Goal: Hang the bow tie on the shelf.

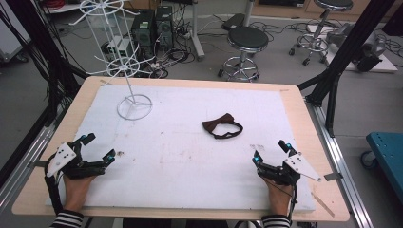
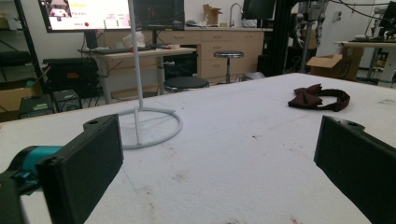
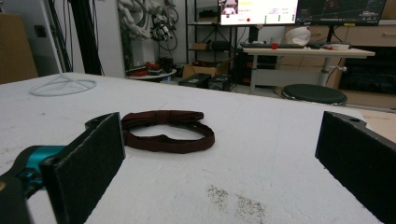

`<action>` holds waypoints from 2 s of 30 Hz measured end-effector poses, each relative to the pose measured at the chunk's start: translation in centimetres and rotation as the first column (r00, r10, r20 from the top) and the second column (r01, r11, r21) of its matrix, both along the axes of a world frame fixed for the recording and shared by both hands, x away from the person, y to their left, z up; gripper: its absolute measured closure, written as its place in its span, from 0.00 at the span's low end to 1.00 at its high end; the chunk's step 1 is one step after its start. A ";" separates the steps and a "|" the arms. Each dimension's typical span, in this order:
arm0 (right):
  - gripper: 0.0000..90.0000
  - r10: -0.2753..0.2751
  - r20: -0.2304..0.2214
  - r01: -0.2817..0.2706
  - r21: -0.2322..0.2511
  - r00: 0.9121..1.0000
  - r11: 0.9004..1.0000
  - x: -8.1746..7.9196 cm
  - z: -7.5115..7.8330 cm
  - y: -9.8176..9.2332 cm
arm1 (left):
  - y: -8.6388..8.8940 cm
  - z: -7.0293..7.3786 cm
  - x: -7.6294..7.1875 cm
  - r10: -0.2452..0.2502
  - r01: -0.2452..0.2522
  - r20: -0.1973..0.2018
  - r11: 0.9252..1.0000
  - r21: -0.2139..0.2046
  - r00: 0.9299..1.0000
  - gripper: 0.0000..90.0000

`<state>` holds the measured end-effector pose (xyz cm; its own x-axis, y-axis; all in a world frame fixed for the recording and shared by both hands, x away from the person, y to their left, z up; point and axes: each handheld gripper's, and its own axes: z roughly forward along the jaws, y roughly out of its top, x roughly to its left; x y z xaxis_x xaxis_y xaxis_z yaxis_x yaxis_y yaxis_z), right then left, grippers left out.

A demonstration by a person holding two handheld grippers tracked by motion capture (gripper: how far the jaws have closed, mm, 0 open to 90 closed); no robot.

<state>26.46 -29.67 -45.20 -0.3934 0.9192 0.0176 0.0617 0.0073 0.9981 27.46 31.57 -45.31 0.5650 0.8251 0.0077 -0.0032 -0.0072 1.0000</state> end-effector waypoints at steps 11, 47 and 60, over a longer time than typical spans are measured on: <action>0.01 0.001 0.002 -0.001 -0.004 1.000 1.000 0.0 0.0 0.0 | 0.0 0.0 0.0 0.000 0.000 0.003 1.000 0.001 1.000 0.02; 0.01 0.101 -0.053 -0.102 -0.034 0.994 0.994 2.2 4.7 -1.1 | 0.1 0.0 0.0 0.000 0.000 -0.002 1.000 -0.008 1.000 0.02; 0.01 0.181 -0.125 -0.198 -0.131 0.975 0.971 5.5 7.7 0.0 | 0.1 0.0 0.0 0.000 0.000 -0.002 1.000 -0.009 1.000 0.02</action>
<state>31.92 -29.70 -37.54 -0.5636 0.8243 -0.0542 0.1563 0.1708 0.9728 27.49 31.63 -45.32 0.5652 0.8249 -0.0008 -0.0015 0.0020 1.0000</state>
